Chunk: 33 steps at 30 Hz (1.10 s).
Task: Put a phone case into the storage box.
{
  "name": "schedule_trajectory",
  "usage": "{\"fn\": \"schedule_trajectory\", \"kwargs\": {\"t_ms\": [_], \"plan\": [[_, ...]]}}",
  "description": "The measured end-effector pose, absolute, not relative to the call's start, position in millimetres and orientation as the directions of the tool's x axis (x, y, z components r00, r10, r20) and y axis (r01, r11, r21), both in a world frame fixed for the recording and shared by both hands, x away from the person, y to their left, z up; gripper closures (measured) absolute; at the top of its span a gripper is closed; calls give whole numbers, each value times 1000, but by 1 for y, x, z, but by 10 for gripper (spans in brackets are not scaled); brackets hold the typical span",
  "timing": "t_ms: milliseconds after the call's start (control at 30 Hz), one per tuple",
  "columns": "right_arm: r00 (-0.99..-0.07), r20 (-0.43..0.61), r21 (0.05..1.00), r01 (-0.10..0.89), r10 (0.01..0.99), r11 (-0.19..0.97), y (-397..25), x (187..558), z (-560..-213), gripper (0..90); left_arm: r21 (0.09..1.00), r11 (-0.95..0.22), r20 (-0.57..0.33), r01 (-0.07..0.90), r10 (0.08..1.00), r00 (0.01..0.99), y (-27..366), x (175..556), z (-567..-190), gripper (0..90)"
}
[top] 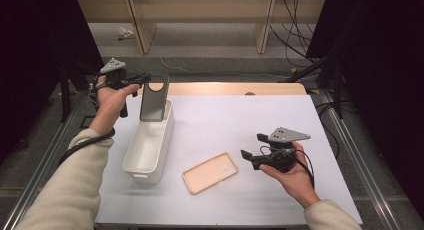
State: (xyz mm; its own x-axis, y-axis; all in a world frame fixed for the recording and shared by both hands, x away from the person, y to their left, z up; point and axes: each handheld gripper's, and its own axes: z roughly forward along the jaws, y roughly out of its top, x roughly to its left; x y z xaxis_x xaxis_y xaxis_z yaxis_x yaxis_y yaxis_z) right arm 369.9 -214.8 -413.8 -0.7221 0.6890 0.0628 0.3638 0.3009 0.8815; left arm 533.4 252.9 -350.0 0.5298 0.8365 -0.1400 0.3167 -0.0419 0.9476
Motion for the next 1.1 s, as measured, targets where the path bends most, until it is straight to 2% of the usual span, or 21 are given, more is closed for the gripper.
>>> {"fn": "schedule_trajectory", "kwargs": {"t_ms": [1100], "plan": [[-722, 67, 882, 365, 689, 297, -215, 370, -414, 172, 940, -45, -152, 339, 834, 530, 246, 543, -362, 810]]}}
